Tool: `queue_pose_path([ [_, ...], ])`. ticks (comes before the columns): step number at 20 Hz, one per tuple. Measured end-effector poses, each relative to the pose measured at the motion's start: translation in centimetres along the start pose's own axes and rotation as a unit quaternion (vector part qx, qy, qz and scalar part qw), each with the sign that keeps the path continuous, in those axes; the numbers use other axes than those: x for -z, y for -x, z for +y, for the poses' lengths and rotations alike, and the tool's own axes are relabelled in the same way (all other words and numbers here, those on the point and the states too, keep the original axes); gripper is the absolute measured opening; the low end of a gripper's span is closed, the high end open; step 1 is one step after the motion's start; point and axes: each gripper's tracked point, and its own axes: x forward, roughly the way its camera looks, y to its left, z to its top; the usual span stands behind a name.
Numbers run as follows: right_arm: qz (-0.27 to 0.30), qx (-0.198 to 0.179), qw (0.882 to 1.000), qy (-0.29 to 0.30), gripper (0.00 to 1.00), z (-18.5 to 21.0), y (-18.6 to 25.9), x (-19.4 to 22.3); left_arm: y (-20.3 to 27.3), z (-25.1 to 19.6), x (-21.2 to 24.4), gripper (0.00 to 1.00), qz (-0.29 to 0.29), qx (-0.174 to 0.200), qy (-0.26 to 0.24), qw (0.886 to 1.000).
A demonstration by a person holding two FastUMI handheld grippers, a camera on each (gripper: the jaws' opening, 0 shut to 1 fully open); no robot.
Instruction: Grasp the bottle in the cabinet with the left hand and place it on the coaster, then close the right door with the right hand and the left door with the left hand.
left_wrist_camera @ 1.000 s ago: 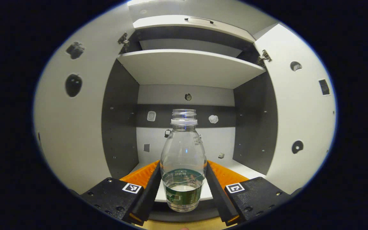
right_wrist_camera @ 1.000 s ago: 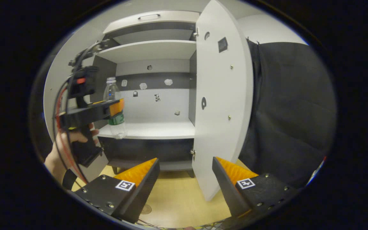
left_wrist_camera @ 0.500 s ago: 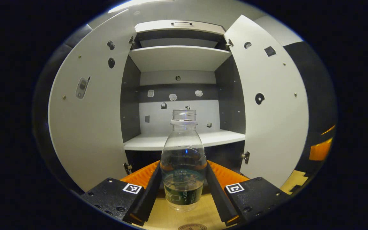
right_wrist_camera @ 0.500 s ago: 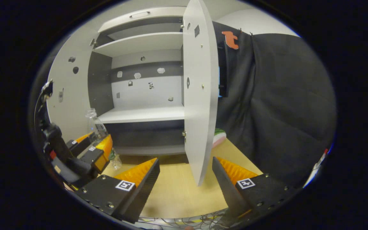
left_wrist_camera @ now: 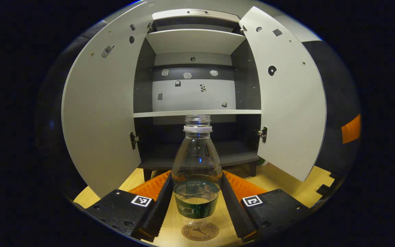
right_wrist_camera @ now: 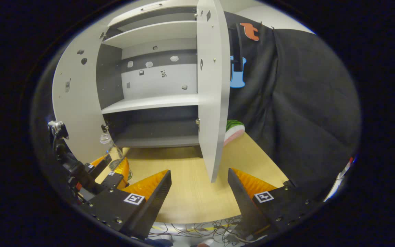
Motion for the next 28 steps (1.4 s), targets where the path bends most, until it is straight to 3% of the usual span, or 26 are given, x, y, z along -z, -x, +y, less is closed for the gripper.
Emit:
queue_pose_path([
  [14, 0.066, -0.008, 0.998, 0.016, 1.00, -0.3, -1.2, 5.0, -0.2, -0.7, 8.4, 0.81, 0.057, -0.011, 0.023, 0.998],
  [28, 0.083, -0.027, 0.996, 0.013, 1.00, 0.9, -0.6, 6.3, 2.0, -0.4, 8.4, 0.83, 0.065, -0.022, 0.033, 0.997],
])
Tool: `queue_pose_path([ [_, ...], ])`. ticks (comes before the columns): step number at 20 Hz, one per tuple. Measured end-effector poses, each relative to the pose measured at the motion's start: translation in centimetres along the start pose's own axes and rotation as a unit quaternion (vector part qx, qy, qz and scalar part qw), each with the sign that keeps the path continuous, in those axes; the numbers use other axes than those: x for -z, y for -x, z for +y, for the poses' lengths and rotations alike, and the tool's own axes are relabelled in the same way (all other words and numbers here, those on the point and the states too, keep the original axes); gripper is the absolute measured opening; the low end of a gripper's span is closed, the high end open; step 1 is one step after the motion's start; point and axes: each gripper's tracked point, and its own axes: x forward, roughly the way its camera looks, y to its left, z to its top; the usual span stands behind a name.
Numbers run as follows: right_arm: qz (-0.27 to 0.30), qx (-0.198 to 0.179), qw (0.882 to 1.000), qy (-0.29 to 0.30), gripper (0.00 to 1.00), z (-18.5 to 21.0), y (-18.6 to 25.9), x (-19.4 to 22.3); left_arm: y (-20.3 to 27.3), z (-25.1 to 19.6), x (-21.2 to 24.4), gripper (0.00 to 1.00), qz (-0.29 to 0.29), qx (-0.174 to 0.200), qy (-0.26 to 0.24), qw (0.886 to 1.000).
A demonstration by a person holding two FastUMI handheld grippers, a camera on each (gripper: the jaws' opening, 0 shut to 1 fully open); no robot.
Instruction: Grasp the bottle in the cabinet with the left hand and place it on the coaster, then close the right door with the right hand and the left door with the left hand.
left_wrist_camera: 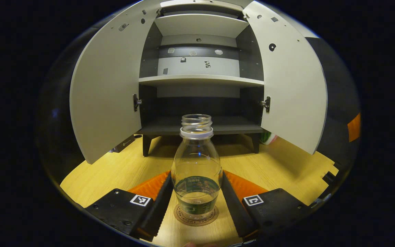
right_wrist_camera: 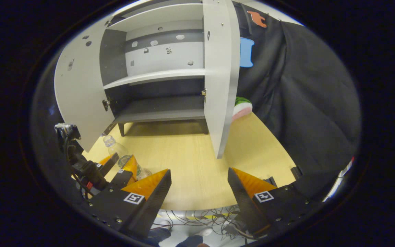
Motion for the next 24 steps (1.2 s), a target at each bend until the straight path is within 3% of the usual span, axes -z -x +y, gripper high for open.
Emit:
queue_pose_path([
  [13, -0.031, -0.011, 0.999, -0.011, 1.00, -0.1, 1.7, -2.2, 1.6, -0.7, -6.1, 0.84, -0.040, 0.010, -0.028, 0.999],
  [24, -0.171, 0.005, 0.985, -0.016, 1.00, -6.2, 5.5, -16.6, 4.3, 1.3, -19.7, 0.84, -0.105, -0.008, -0.010, 0.994],
])
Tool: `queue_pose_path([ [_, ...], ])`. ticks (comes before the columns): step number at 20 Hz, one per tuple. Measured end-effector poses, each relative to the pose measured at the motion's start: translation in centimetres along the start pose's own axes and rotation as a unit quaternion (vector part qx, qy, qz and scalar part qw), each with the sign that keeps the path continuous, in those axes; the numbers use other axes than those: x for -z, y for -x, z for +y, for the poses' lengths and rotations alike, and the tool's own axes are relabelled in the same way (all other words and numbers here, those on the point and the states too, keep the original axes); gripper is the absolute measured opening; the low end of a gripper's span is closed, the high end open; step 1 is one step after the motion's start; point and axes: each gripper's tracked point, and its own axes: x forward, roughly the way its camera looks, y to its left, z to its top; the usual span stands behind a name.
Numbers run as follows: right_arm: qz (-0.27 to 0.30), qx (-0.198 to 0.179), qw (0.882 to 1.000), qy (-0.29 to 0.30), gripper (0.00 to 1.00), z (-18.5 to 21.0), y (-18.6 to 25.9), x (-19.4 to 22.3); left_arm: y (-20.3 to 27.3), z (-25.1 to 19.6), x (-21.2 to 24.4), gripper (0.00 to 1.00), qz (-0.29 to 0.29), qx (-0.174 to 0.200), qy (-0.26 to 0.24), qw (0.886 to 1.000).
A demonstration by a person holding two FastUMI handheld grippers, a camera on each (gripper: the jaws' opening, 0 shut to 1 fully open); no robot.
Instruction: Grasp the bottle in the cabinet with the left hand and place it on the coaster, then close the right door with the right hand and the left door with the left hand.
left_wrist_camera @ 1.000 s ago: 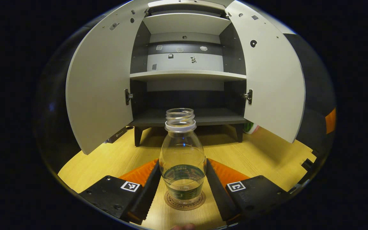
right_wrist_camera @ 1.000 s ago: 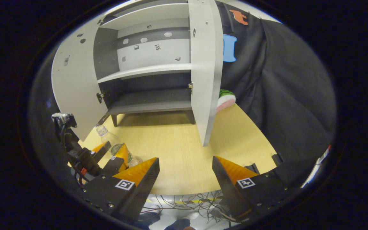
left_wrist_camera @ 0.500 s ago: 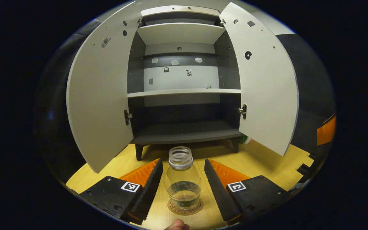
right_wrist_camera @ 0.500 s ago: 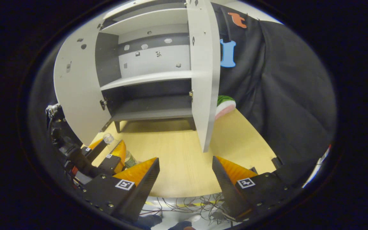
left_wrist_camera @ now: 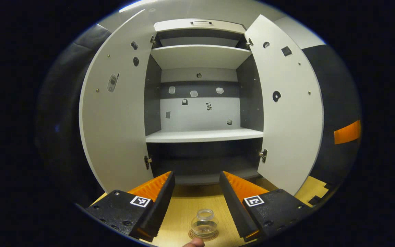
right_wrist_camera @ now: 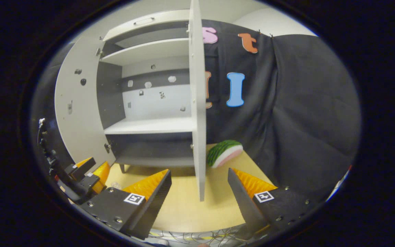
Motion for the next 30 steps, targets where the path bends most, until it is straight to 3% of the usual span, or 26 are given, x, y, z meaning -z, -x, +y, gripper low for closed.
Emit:
queue_pose_path([
  [7, -0.059, 0.006, 0.998, -0.001, 0.97, -5.0, -2.7, -7.0, 0.3, 1.6, -2.7, 0.84, 0.006, -0.027, 0.012, 1.000],
  [16, -0.086, -0.042, 0.995, -0.040, 1.00, -5.5, -6.1, -10.6, 0.9, 1.9, -2.1, 0.84, 0.030, -0.036, 0.012, 0.999],
  [24, -0.088, -0.073, 0.993, -0.018, 0.97, -3.1, -6.1, -10.7, 1.4, 3.9, -1.0, 0.84, 0.047, -0.053, 0.031, 0.997],
  [30, -0.090, -0.128, 0.988, -0.020, 0.97, 2.7, -6.6, -10.5, 1.7, 4.9, -1.0, 0.84, 0.050, -0.056, 0.028, 0.997],
])
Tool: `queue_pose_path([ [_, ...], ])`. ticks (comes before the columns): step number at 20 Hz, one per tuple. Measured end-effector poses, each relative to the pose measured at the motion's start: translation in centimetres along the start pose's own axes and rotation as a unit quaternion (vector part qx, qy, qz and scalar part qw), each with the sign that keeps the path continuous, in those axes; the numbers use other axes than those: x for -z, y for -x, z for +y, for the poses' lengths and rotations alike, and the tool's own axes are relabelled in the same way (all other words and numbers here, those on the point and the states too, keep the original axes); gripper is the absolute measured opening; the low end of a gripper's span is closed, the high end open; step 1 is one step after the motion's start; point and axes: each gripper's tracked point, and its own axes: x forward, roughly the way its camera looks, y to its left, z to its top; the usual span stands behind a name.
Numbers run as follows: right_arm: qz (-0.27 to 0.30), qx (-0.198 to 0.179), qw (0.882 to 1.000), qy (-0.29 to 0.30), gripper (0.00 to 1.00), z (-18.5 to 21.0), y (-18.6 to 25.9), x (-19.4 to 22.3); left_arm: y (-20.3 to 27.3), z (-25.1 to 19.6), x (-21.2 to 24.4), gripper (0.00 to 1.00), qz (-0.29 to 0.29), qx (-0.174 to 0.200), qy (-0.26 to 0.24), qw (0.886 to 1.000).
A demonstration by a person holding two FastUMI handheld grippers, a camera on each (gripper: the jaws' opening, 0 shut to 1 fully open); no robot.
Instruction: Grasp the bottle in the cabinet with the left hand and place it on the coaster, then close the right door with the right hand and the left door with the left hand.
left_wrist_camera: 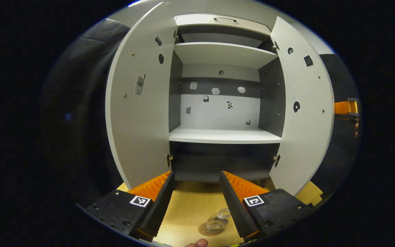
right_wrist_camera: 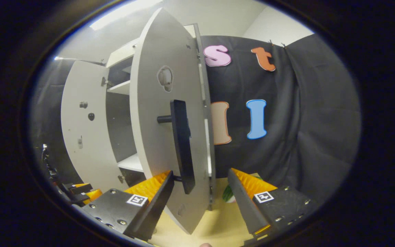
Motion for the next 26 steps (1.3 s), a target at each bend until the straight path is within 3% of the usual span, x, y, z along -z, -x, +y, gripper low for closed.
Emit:
queue_pose_path([
  [10, -0.004, -0.034, 0.999, 0.008, 0.97, 5.5, -3.2, 0.4, 1.0, 3.0, -0.7, 0.84, -0.007, -0.021, 0.014, 1.000],
  [26, -0.029, -0.030, 0.998, 0.047, 1.00, 13.4, -12.2, 0.0, 4.2, 12.5, -3.4, 0.85, -0.035, -0.084, 0.037, 0.995],
])
